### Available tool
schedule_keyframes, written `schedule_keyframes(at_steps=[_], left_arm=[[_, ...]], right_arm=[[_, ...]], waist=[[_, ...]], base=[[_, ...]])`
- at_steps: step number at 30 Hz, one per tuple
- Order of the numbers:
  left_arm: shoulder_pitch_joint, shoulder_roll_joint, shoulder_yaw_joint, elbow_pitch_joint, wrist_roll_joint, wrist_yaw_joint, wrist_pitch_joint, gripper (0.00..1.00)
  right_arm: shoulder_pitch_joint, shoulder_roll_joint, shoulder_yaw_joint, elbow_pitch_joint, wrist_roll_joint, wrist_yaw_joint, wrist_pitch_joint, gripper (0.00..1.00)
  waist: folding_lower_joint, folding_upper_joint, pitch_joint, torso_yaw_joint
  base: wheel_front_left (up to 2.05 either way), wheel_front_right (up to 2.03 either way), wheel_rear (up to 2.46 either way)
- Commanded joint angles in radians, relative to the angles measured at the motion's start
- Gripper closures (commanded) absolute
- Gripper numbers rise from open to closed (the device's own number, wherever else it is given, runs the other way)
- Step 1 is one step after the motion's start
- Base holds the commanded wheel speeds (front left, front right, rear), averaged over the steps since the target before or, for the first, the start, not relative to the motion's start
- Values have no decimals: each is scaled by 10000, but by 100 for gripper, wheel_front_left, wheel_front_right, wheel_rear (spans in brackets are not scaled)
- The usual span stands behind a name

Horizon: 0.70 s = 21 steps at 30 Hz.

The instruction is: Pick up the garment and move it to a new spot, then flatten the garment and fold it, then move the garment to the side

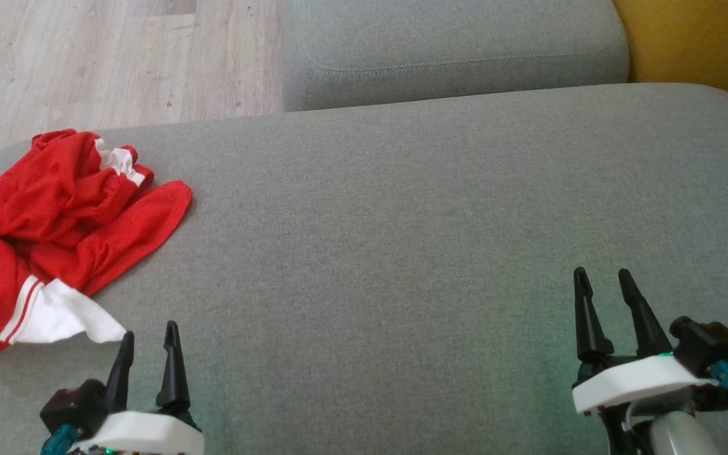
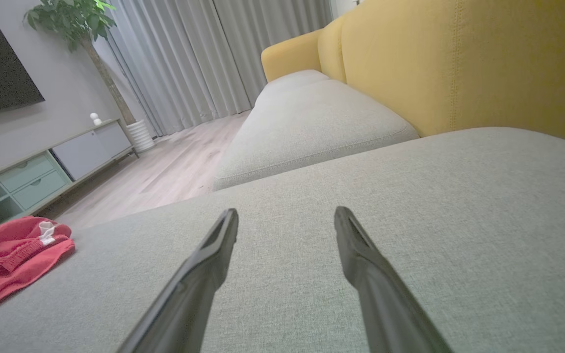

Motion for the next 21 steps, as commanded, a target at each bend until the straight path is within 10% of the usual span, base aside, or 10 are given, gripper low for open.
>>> schedule_keyframes(at_steps=[1,21], left_arm=[[-272,226,318,-230,343,57,-190,0],[-81,322,557,205,2590,147,-777,0]], right_arm=[[-137,-81,253,-281,-389,-6,-195,0],[-184,-90,514,202,-2310,-7,-785,0]], waist=[[0,0,0,0],[0,0,-61,6]], base=[[0,0,0],[0,0,0]])
